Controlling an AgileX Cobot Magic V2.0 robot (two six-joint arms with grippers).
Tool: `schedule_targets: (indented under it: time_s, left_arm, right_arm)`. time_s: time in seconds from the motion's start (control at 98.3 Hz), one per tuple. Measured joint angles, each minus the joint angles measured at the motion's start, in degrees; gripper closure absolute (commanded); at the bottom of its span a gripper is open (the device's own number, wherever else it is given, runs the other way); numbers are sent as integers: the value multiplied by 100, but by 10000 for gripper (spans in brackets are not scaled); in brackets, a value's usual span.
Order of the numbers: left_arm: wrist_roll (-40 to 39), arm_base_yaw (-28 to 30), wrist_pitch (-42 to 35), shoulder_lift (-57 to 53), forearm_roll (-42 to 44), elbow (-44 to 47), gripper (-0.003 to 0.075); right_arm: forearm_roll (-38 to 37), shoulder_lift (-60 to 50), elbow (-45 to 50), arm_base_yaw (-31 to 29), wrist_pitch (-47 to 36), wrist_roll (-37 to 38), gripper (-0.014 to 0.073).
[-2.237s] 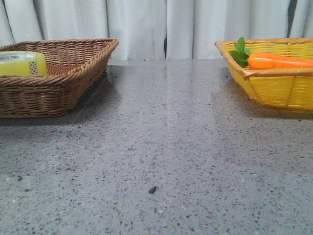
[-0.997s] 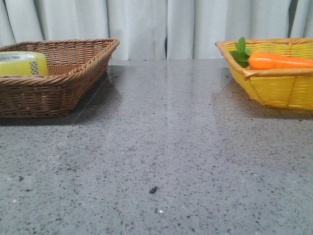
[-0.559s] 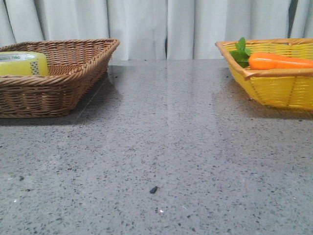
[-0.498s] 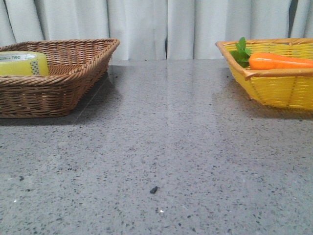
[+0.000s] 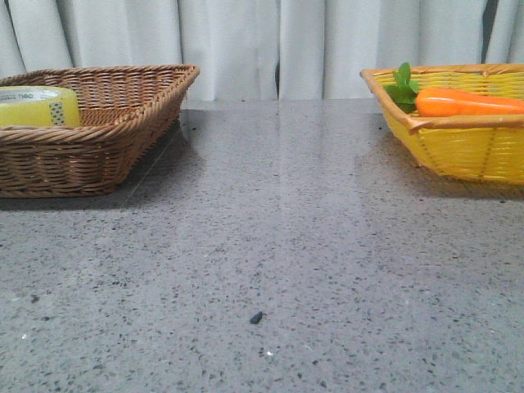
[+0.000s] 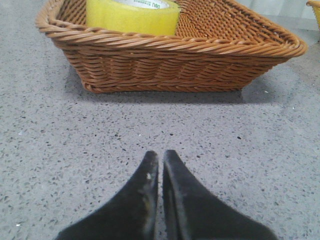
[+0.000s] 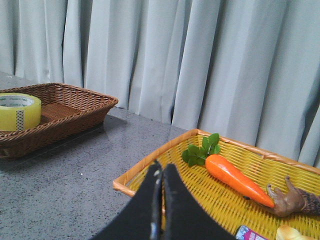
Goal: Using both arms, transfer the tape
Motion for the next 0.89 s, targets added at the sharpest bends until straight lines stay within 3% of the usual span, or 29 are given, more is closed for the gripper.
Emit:
schedule_targets:
  time_s: [0.376,0.651,0.895]
  left_arm:
    - [0,0,0,0,0,0,741]
    - [0,0,0,0,0,0,741]
    - [0,0,13,0,-5,0,741]
  right_arm:
    - [0,-5,352,-191,-108,0,660]
    - [548,-5,2189,-1840,-959,0,660]
    - [709,-55,2252,-2908,-646,0,660]
